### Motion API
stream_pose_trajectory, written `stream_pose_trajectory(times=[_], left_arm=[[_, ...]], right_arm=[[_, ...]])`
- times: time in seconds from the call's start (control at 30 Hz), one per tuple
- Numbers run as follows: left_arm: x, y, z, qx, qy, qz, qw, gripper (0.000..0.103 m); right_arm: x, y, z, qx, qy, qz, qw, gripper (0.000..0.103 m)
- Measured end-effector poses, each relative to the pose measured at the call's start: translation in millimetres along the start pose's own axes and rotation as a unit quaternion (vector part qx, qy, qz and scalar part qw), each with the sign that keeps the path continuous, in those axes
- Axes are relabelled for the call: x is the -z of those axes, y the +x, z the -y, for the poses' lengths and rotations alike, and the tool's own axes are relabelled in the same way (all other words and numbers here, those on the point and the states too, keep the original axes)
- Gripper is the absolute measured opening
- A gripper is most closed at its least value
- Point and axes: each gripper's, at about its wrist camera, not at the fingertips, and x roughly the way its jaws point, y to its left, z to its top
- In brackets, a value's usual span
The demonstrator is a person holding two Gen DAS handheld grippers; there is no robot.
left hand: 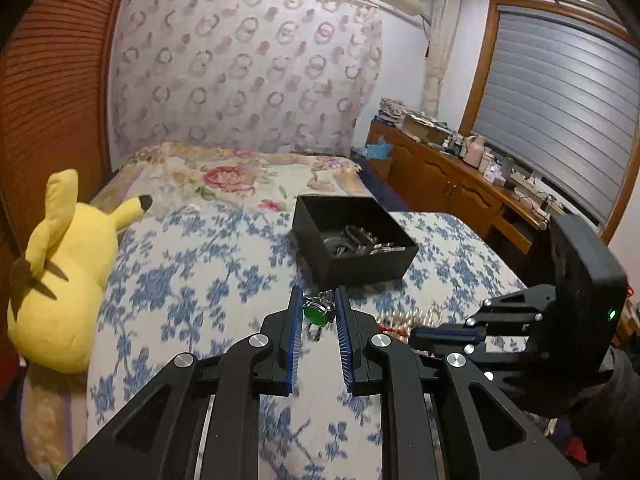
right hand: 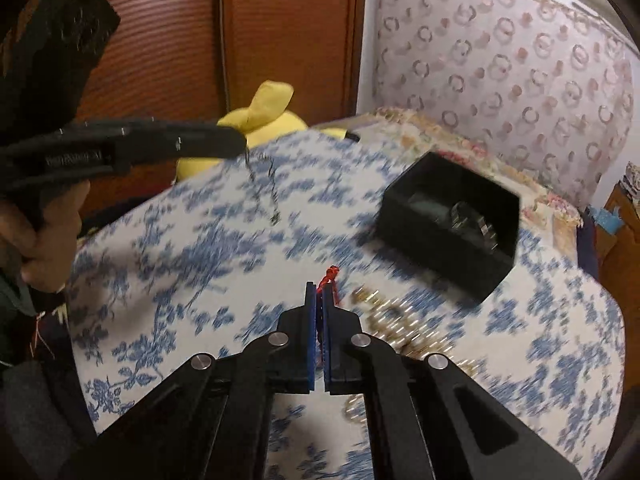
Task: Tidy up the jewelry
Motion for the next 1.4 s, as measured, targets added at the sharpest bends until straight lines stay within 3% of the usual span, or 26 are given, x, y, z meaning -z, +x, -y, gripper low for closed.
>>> stream_pose_trajectory(times=[0.37,0.8,1.4], left_arm=[[-43.0,35.3,9.6,-0.003,0.019,-0.002,0.9998,0.015],[-74.7,74.6,12.1,-0.013,0.027,-0.012,0.9995,0.015],[-102.2,130.6,17.1,-0.016,0.031,-0.034,0.9988,0.015]], right_arm=[[-31.7,-18.2,55.0,0.017,0.014,0.039,0.999,0.003],[-63.2,0.2,115.8,0.027,0.039,0.061,0.997,0.003],[-67.8,40.9,149.6,0.010,0.056,0.040,0.998,0.005]])
